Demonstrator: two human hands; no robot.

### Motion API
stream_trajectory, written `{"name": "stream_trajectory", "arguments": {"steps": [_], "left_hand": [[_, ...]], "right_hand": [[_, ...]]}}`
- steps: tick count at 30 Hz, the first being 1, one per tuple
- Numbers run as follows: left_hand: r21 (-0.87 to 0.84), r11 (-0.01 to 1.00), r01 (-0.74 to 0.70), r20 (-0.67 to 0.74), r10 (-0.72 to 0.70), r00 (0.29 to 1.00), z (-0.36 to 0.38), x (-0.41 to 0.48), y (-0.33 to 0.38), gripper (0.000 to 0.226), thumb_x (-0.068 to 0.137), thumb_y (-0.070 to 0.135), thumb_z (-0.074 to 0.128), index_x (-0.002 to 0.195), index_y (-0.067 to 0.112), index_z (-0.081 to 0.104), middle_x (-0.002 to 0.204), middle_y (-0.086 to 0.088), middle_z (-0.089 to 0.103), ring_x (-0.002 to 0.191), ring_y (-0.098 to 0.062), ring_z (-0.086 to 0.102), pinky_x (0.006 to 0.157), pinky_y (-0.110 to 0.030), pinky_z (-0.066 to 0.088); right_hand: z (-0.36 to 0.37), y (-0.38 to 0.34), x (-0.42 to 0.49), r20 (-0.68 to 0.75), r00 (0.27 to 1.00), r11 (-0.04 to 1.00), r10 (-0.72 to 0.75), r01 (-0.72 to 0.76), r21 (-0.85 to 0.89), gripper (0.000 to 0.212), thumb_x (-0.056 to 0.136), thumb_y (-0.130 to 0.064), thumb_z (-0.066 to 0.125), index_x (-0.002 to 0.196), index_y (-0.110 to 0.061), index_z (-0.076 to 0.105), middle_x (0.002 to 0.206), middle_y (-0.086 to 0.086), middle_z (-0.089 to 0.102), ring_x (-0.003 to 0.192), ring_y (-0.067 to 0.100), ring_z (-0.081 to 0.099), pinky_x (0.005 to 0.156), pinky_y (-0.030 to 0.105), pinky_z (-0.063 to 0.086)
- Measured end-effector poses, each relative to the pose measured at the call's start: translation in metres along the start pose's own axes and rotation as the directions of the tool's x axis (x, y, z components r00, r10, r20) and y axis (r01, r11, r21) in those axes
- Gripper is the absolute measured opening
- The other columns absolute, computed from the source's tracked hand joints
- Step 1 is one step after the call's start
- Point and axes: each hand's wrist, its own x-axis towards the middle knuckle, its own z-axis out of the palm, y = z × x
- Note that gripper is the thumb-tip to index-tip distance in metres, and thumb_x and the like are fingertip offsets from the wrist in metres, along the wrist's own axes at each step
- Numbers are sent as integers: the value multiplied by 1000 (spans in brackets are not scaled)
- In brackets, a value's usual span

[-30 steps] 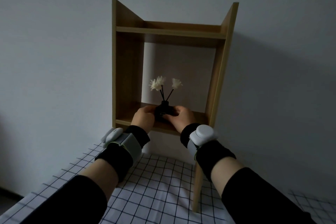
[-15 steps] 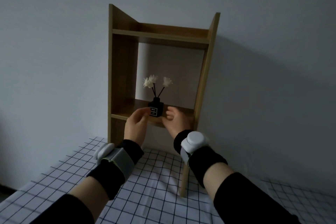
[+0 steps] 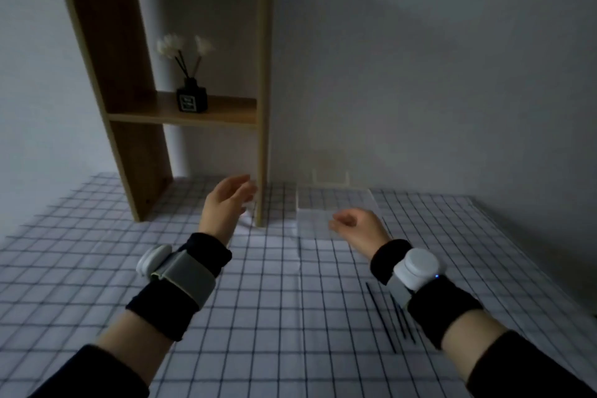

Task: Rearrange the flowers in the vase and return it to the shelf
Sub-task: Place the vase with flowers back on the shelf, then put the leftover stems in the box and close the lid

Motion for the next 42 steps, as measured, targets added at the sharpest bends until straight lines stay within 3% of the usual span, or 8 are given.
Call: {"name": "stream_trajectory", "arguments": {"steps": [5, 8, 11, 15, 22, 31, 35, 42], "left_hand": [[-23, 991, 131, 16, -131, 991, 25, -35, -41, 23, 89, 17, 53, 110, 8, 59, 97, -10, 64, 89, -21, 58, 78, -30, 43], [-15, 988, 153, 21, -152, 988, 39, -57, -57, 15, 88, 19, 54, 102, 17, 60, 94, -5, 67, 89, -19, 60, 80, -30, 45], [-18, 984, 178, 23, -178, 984, 47, -72, -68, 17, 90, 19, 51, 105, 18, 60, 93, -1, 67, 91, -17, 60, 84, -32, 46], [11, 978, 207, 11, -207, 978, 57, -87, -78, 24, 91, 16, 48, 112, 12, 58, 95, -3, 66, 91, -17, 60, 85, -33, 47], [76, 972, 222, 19, -224, 974, 61, -92, -88, 20, 91, 15, 46, 107, 17, 59, 94, 0, 67, 92, -17, 60, 83, -32, 48], [105, 967, 233, 36, -238, 971, 66, -87, -91, 20, 93, 16, 44, 109, 17, 57, 95, 0, 66, 92, -16, 60, 81, -30, 48], [101, 965, 243, 30, -247, 968, 69, -84, -93, 23, 92, 14, 45, 112, 14, 57, 98, -4, 65, 92, -18, 60, 83, -31, 48], [104, 962, 253, 51, -259, 964, 72, -79, -97, 25, 93, 12, 43, 113, 11, 57, 99, -6, 65, 92, -19, 59, 78, -26, 47]], "right_hand": [[-40, 77, -34, 3, 972, 964, 236, -234, -128, 24, 82, -21, 65, 92, 0, 67, 105, 12, 67, 103, 26, 60, 89, 32, 48], [-52, 105, -47, 32, 937, 907, 349, -329, -264, 26, 82, -24, 63, 66, -5, 57, 73, 6, 55, 77, 22, 55, 78, 34, 49], [-51, 115, -53, 40, 921, 863, 387, -347, -367, 38, 81, -26, 62, 53, -15, 39, 54, 1, 38, 55, 18, 42, 56, 27, 37], [-45, 122, -52, 31, 933, 840, 360, -309, -447, 43, 80, -26, 61, 48, -16, 33, 49, 0, 32, 46, 16, 33, 48, 27, 27], [-26, 119, -48, 104, 940, 842, 325, -238, -485, 44, 76, -39, 67, 52, -15, 39, 55, 0, 41, 50, 16, 43, 46, 25, 31], [-21, 109, -39, 50, 946, 774, 321, -231, -590, 11, 83, -12, 55, 74, -5, 54, 84, 13, 58, 80, 31, 60, 66, 28, 43], [-22, 109, -36, 70, 950, 764, 303, -199, -614, 24, 83, -14, 54, 62, -8, 46, 80, 12, 56, 73, 29, 54, 64, 28, 42], [-19, 108, -32, 95, 959, 700, 265, -124, -703, 11, 81, -7, 53, 89, -2, 58, 102, 18, 65, 92, 34, 62, 68, 29, 45]]}}
